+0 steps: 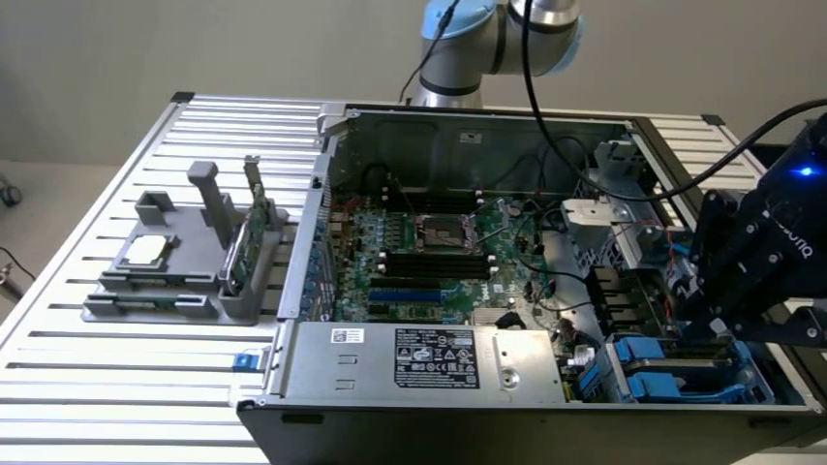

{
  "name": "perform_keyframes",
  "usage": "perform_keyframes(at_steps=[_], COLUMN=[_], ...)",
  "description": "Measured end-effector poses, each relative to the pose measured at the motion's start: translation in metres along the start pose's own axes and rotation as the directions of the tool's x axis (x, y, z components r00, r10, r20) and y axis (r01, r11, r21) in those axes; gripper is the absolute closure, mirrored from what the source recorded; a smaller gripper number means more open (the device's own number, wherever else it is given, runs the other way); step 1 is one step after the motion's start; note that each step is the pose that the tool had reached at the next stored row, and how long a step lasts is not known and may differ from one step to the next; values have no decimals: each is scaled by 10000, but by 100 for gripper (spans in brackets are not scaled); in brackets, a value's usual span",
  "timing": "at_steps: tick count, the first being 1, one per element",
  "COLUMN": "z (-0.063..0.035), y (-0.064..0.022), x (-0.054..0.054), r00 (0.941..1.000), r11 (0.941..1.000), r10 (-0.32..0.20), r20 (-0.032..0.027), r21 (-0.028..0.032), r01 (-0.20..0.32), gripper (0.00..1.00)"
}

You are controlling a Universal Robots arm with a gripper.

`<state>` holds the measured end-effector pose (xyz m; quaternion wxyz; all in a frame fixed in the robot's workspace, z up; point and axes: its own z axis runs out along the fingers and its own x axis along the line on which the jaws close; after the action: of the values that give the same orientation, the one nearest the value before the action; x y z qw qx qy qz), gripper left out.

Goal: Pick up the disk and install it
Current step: 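Insert the first disk wire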

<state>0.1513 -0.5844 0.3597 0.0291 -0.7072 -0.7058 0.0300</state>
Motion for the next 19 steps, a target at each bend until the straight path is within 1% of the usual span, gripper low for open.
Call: perform_keyframes(at_steps=[4,10,12,18,19], z=[-58,-233,-276,-279,-279], y=[-69,-145,-167,-257,-257], x=[0,2,2,10,10], r00=[10000,10000,10000,10000,10000], r11=[10000,10000,10000,10000,10000], r10=[0,0,0,0,0], r20=[0,2,0,0,-1], r21=[0,0,0,-19,-20], r01=[0,0,0,0,0], gripper=[75,75,75,75,77])
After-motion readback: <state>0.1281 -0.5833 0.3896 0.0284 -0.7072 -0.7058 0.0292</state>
